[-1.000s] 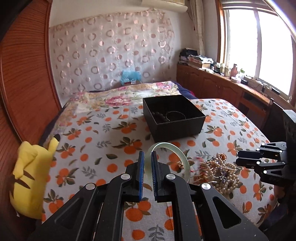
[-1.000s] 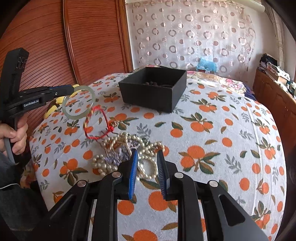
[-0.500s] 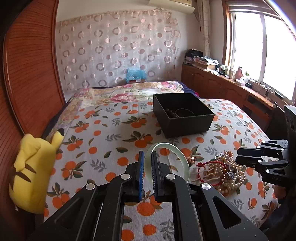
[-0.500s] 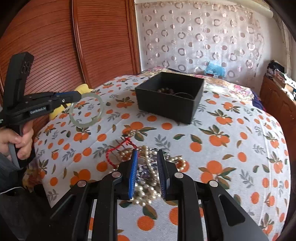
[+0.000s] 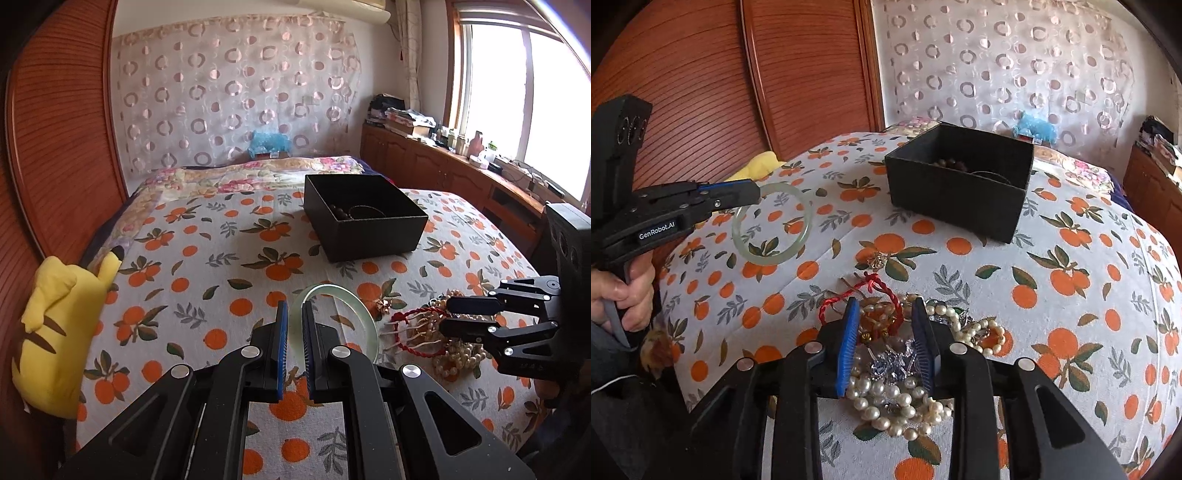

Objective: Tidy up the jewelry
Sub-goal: 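Lift the red string bracelet with the right tool while the left holds the jade bangle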

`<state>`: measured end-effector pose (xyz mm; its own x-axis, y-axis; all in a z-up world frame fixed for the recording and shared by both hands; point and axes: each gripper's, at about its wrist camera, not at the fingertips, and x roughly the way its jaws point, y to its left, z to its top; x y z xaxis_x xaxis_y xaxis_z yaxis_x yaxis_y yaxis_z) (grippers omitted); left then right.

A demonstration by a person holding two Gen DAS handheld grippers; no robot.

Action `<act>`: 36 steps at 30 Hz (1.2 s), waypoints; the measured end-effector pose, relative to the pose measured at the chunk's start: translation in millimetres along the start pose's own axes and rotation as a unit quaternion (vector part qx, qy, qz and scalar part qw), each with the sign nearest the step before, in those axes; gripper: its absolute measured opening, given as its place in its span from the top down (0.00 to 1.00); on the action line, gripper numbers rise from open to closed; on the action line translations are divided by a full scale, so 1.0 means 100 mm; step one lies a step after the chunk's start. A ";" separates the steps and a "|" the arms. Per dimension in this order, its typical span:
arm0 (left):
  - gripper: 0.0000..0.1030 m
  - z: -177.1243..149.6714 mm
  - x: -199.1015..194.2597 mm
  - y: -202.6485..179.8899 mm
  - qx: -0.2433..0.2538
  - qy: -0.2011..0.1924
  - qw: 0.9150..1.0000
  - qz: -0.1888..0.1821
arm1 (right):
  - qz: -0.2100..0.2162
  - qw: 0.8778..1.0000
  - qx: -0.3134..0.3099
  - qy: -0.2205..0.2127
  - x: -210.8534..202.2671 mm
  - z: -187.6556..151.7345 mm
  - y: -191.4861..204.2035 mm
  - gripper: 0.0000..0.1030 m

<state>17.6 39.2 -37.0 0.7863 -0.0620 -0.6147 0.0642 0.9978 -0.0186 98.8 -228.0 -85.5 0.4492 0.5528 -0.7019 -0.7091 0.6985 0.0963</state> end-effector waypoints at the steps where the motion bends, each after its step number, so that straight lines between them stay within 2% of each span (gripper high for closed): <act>1: 0.93 -0.01 0.00 -0.01 0.001 0.000 1.000 -0.001 | -0.007 1.000 -0.010 0.002 0.01 0.00 0.03 0.69; 5: 0.93 -0.01 0.01 -0.02 0.001 0.001 1.000 -0.001 | -0.021 0.999 -0.035 0.019 0.10 -0.01 0.11 0.75; 8: 0.93 -0.01 0.01 -0.02 0.001 0.001 1.000 -0.001 | -0.019 0.999 -0.035 0.019 0.10 0.01 0.11 0.95; 15: 0.93 -0.01 0.01 -0.02 -0.001 -0.002 1.000 0.000 | -0.005 0.999 -0.046 -0.004 0.02 0.11 0.19 0.95; 25: 0.93 0.00 -0.05 0.07 -0.008 -0.010 1.000 0.002 | 0.025 0.997 -0.061 -0.046 -0.10 0.49 0.35 0.95; 31: 0.93 0.01 -0.06 0.11 -0.011 -0.012 1.000 0.002 | 0.035 0.995 -0.051 -0.081 -0.30 0.65 0.30 0.95; 36: 0.93 0.03 -0.09 0.13 -0.013 -0.016 1.000 0.001 | 0.027 0.994 -0.047 -0.099 -0.50 0.76 0.21 0.95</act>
<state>13.7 52.2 -29.3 0.8063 -0.0601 -0.5885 0.0471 0.9982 -0.0375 103.2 -206.3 5.4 0.5009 0.6728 -0.5445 -0.7780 0.6257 0.0574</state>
